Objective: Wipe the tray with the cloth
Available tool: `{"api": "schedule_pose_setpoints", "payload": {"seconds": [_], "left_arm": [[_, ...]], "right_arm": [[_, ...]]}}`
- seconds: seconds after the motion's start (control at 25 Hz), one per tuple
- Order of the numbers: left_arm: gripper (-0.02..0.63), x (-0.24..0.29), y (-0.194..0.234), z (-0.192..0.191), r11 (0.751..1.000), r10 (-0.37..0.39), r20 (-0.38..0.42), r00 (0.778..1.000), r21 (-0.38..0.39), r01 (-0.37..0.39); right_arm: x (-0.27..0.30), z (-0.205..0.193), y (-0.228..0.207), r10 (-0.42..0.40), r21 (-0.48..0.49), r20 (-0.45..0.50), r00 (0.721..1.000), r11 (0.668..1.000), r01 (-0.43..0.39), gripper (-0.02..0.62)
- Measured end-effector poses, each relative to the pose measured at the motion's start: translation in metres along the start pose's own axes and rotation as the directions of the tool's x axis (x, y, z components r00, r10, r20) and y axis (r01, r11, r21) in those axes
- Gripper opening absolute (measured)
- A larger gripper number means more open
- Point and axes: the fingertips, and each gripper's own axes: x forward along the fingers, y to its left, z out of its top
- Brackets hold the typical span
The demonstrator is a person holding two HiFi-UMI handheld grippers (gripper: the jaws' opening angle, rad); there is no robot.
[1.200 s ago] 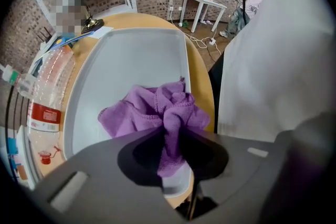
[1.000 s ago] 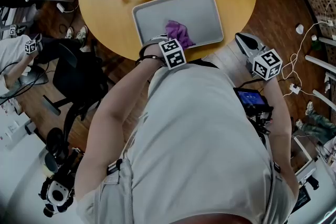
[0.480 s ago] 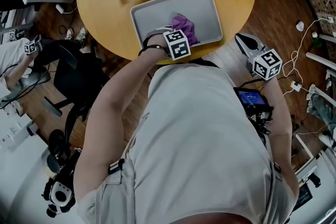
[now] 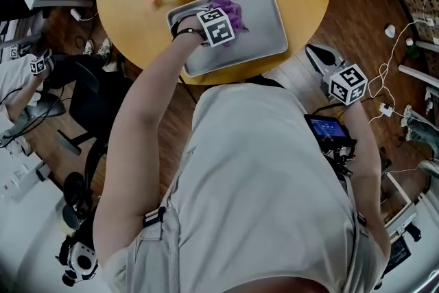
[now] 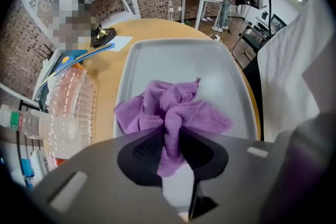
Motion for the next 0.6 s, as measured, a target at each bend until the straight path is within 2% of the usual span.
{"api": "schedule_pose_setpoints", "payload": {"seconds": [0.32, 0.6], "left_arm": [[0.095, 0.000, 0.046, 0.003, 0.997, 0.069, -0.030, 0.997, -0.017, -0.070], [0.095, 0.000, 0.047, 0.011, 0.996, 0.082, -0.040, 0.996, -0.028, -0.083]], "right_arm": [[0.001, -0.001, 0.002, 0.007, 0.005, -0.002, 1.000, 1.000, -0.007, 0.003], [-0.003, -0.006, 0.002, -0.002, 0.011, -0.007, 1.000, 1.000, 0.002, 0.003]]}}
